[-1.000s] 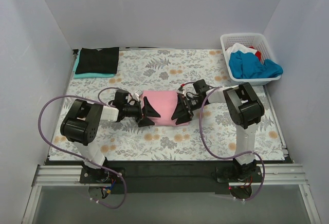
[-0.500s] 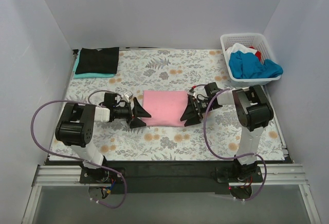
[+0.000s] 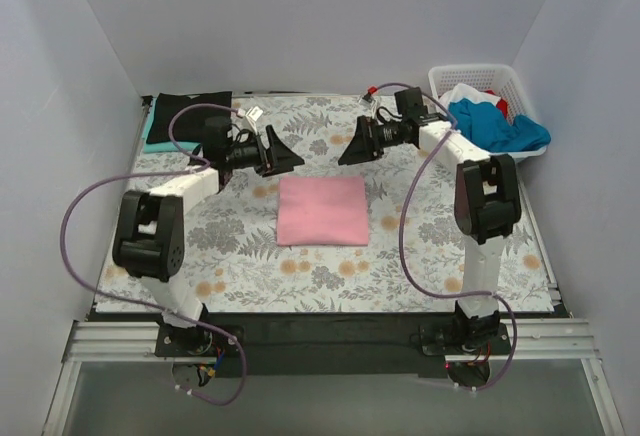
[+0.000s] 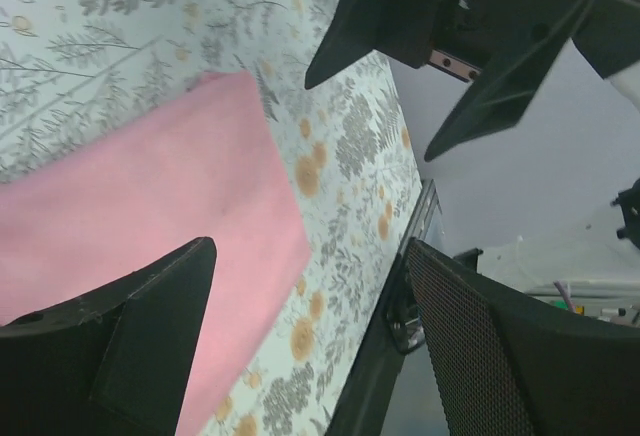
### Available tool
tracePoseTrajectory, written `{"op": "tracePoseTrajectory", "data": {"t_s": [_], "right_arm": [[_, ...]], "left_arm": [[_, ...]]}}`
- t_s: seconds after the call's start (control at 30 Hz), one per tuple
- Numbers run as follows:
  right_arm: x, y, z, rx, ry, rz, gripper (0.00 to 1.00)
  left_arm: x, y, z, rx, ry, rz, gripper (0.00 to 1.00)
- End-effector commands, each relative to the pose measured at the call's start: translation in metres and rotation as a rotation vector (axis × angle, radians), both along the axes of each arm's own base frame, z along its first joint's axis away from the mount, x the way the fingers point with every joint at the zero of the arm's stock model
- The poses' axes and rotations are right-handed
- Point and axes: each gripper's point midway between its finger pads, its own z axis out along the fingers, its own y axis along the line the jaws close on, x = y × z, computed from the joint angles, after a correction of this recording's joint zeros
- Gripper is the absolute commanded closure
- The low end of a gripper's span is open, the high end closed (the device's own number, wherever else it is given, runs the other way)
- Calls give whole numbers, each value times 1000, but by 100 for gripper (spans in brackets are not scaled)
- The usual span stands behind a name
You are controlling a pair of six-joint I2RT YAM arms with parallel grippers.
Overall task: Fold and stack the t-shirts
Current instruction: Fold the tshirt
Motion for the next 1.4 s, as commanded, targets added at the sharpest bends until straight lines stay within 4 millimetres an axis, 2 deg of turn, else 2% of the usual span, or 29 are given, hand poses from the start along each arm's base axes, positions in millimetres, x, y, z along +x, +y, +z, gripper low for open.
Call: {"op": "tracePoseTrajectory", "data": {"t_s": [0.0,0.03,0.07,0.1,0.13,0.17,0.2,0.27,0.4,0.47,0.57,0.6,0.77,0.83,0.97,1.1,1.13,1.23,1.27,1.33,1.37], "right_arm": [[38,8,-40,-32,89,-76,2],[45,9,-48,-39,113,-89,2],[49,9,-56,-40,148,-101,2],[53,7,-78,-58,191,-115,2],[53,3,-91,-65,222,-128,2],[56,2,-99,-63,223,-136,2],[55,-2,-116,-77,258,-151,2],[58,-11,-135,-89,285,-177,2],[70,-30,-149,-116,256,-229,3],[77,-38,-146,-114,234,-244,3],[89,-44,-121,-104,142,-252,3],[95,-44,-102,-91,94,-255,3],[92,-31,-40,-41,-39,-233,3],[95,-25,-35,-63,-91,-246,2],[103,-26,-29,-81,-143,-263,2],[92,-16,-8,-20,-116,-218,3],[85,-8,-6,-11,-91,-202,4],[64,9,-15,-1,-35,-152,5],[56,12,-26,-6,16,-145,5],[48,21,-37,-3,51,-122,5],[46,22,-51,-11,97,-126,6]], "left_arm": [[41,-6,-39,3,84,90,24],[51,-8,-42,-13,64,93,24],[58,-10,-70,-8,143,101,24],[65,-10,-78,-9,161,105,25],[73,-10,-83,-8,171,110,27],[75,-9,-102,-7,225,123,27],[77,-7,-106,-11,235,132,27],[78,-1,-121,2,251,157,28],[75,27,-142,6,306,224,29],[74,36,-143,2,305,244,30],[67,44,-141,4,297,243,29],[66,43,-138,0,289,231,29],[72,34,-124,-9,231,186,29],[73,25,-117,-14,208,158,29],[70,9,-114,14,175,101,28],[68,-2,-127,42,180,65,28],[68,-3,-130,45,194,65,28],[73,-3,-136,51,206,75,29],[75,-3,-136,50,203,74,29],[79,-4,-137,51,201,75,29],[79,-4,-138,51,203,75,29]]}}
